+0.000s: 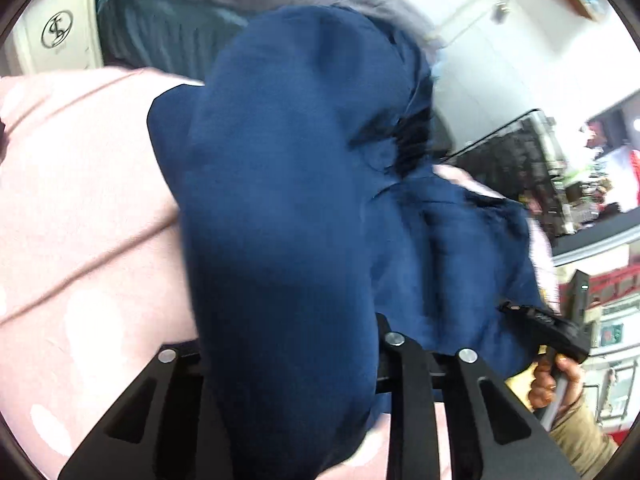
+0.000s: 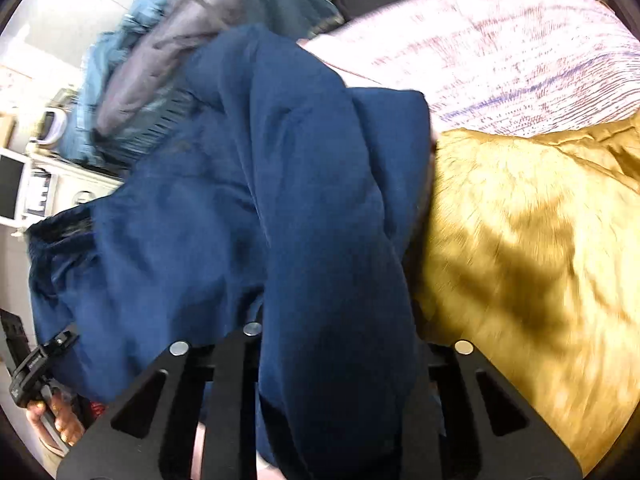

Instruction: Fold large clothes

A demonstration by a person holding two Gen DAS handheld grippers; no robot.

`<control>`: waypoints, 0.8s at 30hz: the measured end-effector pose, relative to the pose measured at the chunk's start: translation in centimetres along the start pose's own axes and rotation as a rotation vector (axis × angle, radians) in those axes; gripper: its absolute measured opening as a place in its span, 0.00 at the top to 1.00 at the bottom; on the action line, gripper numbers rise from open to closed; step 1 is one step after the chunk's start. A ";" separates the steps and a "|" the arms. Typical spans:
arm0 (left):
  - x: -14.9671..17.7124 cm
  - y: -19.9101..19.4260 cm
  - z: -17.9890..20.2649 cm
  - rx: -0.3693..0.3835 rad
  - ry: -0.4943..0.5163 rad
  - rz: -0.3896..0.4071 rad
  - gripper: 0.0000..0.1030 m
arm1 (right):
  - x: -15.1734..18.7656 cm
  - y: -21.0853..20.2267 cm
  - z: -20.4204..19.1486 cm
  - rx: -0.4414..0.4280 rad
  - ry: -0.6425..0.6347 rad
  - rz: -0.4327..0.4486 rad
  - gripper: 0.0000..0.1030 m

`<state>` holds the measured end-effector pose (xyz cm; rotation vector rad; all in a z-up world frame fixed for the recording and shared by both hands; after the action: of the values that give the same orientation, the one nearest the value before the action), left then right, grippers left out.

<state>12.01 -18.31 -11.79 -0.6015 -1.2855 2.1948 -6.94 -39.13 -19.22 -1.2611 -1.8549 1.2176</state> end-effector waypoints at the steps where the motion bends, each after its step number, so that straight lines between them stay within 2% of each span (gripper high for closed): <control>1: 0.6 -0.5 0.8 0.008 0.001 0.007 0.77 | 0.6 -0.9 -0.7 -0.028 -0.009 0.011 0.79; 3: 2.2 -1.5 2.3 -0.005 0.010 0.019 0.78 | 2.5 -3.0 -2.5 -0.074 -0.049 0.036 0.80; 7: 6.1 -3.6 3.7 -0.020 0.017 0.032 0.79 | 6.2 -4.9 -4.3 -0.065 -0.132 0.038 0.80; 11: 8.7 -7.0 0.9 0.004 -0.042 0.070 0.81 | 9.6 -5.9 -4.9 -0.059 -0.170 0.013 0.81; 14: 9.3 -10.6 -1.5 0.028 -0.081 0.124 0.82 | 10.6 -6.6 -7.8 -0.071 -0.222 0.007 0.81; 16: 9.4 -13.2 -3.4 0.029 -0.094 0.164 0.82 | 11.7 -7.5 -11.3 -0.104 -0.283 0.014 0.81; 20: 10.3 -20.9 -8.4 0.023 -0.118 0.287 0.82 | 13.2 -8.6 -23.5 -0.139 -0.509 0.044 0.82; 23: 10.9 -28.9 -13.8 -0.004 -0.158 0.425 0.82 | 13.8 -8.9 -33.3 -0.190 -0.640 0.059 0.82; 24: 11.5 -32.9 -16.4 -0.025 -0.181 0.496 0.82 | 14.0 -8.9 -36.6 -0.223 -0.679 0.056 0.82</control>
<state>20.16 13.29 8.68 -0.8170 -1.3663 2.6896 14.76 -14.23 3.67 -1.0895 -2.5023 1.6473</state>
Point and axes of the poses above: each gripper's, at about its wrist camera, not at the fingertips, and y roughly the way its jaws point, z to its right, x to its underside, the point moved 8 cm from there along y, roughly the way its jaws point, and after that the axes turned 10 degrees about -z, right-handed, at the moved point
